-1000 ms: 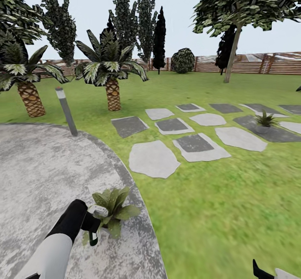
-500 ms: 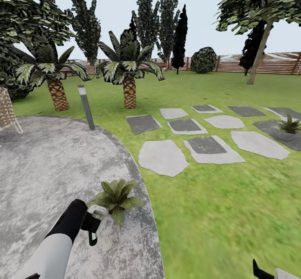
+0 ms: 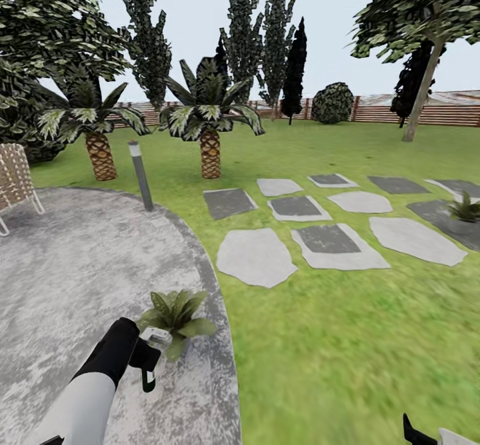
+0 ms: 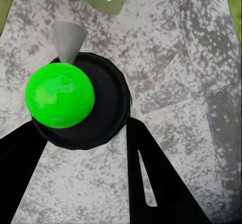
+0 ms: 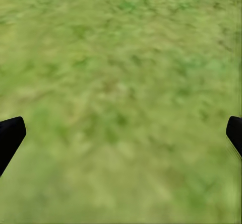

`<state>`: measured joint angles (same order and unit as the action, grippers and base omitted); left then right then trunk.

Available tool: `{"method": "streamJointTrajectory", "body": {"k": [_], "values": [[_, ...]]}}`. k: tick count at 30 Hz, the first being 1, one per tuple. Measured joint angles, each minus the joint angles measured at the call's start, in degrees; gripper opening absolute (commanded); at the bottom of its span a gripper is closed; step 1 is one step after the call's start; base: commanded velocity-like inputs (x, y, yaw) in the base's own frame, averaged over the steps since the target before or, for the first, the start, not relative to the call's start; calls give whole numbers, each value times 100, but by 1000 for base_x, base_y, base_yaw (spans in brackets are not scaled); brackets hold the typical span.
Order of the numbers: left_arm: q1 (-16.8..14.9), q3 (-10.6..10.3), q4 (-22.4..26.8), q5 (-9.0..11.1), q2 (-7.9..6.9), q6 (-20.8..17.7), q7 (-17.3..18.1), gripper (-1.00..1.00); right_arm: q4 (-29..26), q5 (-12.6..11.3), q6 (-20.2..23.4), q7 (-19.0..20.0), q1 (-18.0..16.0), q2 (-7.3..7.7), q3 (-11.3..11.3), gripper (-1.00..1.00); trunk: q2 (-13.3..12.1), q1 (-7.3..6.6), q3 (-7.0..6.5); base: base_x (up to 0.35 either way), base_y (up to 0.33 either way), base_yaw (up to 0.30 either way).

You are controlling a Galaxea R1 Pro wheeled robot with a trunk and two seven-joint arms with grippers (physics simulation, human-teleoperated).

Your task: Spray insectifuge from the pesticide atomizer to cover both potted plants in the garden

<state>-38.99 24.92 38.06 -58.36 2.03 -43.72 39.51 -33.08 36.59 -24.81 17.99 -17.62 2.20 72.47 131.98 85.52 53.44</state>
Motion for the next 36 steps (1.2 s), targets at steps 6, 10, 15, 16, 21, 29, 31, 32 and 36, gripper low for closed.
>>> {"method": "streamJointTrajectory", "body": {"k": [6,10,15,16,21,29,31,32,36], "values": [[4,1,-9,13,1,3,2,-100,1,0,-2,-1,-1,0,-2,100,0,-1,0,213,-217,240],[5,-12,-225,10,-1,-13,15,-100,2,6,0,1,-1,0,-4,100,0,-1,0,258,-166,277],[-56,-91,-555,8,12,-108,83,-100,4,8,5,6,-1,0,-8,100,0,-1,0,298,-35,273],[-67,-171,-602,4,14,-179,142,-100,4,8,5,6,0,0,-9,100,0,-1,0,308,-6,175],[-93,-985,-619,-34,-58,-588,1003,-100,-4,150,5,7,-1,1,-4,100,0,-1,0,306,-1,39],[-89,-1334,-580,-85,-96,-718,1345,-100,18,793,-2,-9,-2,1,7,100,0,2,0,107,0,2],[-88,-1334,-579,-122,-130,-731,1349,-100,26,806,-2,-9,-1,-3,3,100,0,2,0,5,0,0],[-88,-1325,-580,-143,-146,-737,1351,-100,34,808,-2,-10,-2,-3,2,100,0,2,0,2,0,44],[-86,-1325,-593,-231,-148,-749,1359,-100,262,819,-4,-11,-2,0,7,100,0,2,0,1,0,194]]}}
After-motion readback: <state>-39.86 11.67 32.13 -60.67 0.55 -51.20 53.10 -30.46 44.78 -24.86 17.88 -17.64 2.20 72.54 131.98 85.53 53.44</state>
